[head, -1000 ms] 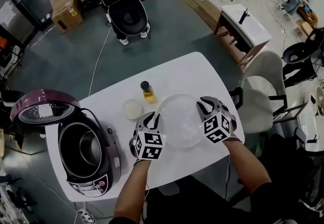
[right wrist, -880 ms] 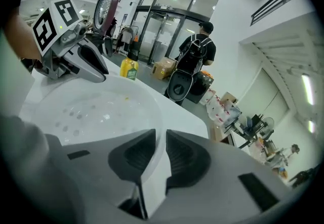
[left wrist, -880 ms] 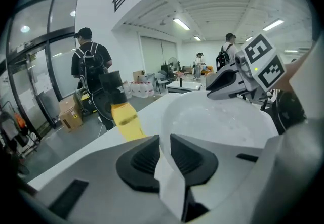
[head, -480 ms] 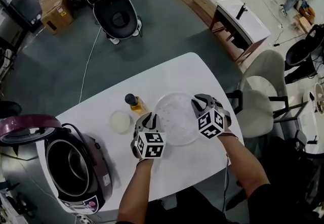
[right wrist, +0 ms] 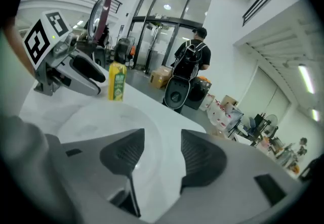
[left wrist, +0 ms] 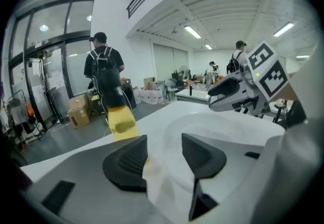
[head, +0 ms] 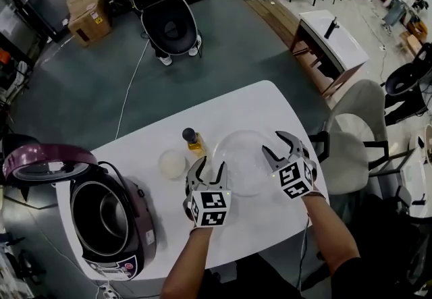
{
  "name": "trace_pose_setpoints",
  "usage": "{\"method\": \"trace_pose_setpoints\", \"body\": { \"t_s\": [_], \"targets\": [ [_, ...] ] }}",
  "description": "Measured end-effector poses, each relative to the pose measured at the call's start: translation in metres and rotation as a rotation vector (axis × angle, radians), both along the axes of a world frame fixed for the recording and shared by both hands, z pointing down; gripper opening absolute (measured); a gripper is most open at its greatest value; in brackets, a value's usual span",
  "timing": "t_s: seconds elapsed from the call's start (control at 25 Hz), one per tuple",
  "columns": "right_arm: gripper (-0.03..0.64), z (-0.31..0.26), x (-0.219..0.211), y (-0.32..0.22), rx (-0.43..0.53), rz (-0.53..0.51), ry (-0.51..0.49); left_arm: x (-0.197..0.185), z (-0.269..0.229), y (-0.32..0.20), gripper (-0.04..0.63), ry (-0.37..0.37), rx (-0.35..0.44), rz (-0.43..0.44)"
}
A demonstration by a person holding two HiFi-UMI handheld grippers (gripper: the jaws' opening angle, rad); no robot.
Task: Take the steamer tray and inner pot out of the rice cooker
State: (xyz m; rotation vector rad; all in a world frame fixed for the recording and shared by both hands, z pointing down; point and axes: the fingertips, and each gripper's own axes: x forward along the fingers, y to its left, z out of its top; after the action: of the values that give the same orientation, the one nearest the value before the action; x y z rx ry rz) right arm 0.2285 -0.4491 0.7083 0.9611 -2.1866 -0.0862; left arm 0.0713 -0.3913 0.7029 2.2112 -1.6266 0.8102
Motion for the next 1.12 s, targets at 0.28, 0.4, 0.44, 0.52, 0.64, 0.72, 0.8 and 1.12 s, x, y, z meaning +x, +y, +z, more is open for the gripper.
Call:
{"method": "trace_pose_setpoints", "body": {
  "t_s": [0.28, 0.4, 0.44, 0.52, 0.64, 0.72, 0.8, 1.12],
  "targets": [
    [0.216, -0.125, -0.053, 0.069, 0.082, -0.066, -0.214, -0.035, -0.132, 0.054, 0.192, 0.121, 0.255, -0.047],
    [0.228, -0.166, -0.087, 0.101, 0.069, -0.1, -0.301, -0.054, -0.168, 0.08, 0.196, 0.16, 0.275, -0.047],
    [0.237, -0.174, -0.098, 0.111, 0.06, -0.114, -0.33, -0.06, -0.176, 0.089, 0.195, 0.17, 0.274, -0.045],
    [0.25, -0.189, -0.122, 0.129, 0.046, -0.144, -0.39, -0.075, -0.191, 0.105, 0.195, 0.181, 0.277, -0.05],
    [0.262, -0.205, -0.158, 0.152, 0.014, -0.176, -0.456, -0.101, -0.211, 0.127, 0.195, 0.184, 0.29, -0.07],
    [0.262, -0.212, -0.181, 0.164, -0.01, -0.196, -0.491, -0.12, -0.222, 0.139, 0.198, 0.181, 0.301, -0.088],
    [0.262, -0.216, -0.205, 0.177, -0.049, -0.224, -0.53, -0.143, -0.231, 0.151, 0.202, 0.169, 0.31, -0.117],
    [0.27, -0.215, -0.305, 0.242, -0.326, -0.365, -0.639, -0.249, -0.233, 0.214, 0.253, 0.119, 0.229, -0.231]
  ]
}}
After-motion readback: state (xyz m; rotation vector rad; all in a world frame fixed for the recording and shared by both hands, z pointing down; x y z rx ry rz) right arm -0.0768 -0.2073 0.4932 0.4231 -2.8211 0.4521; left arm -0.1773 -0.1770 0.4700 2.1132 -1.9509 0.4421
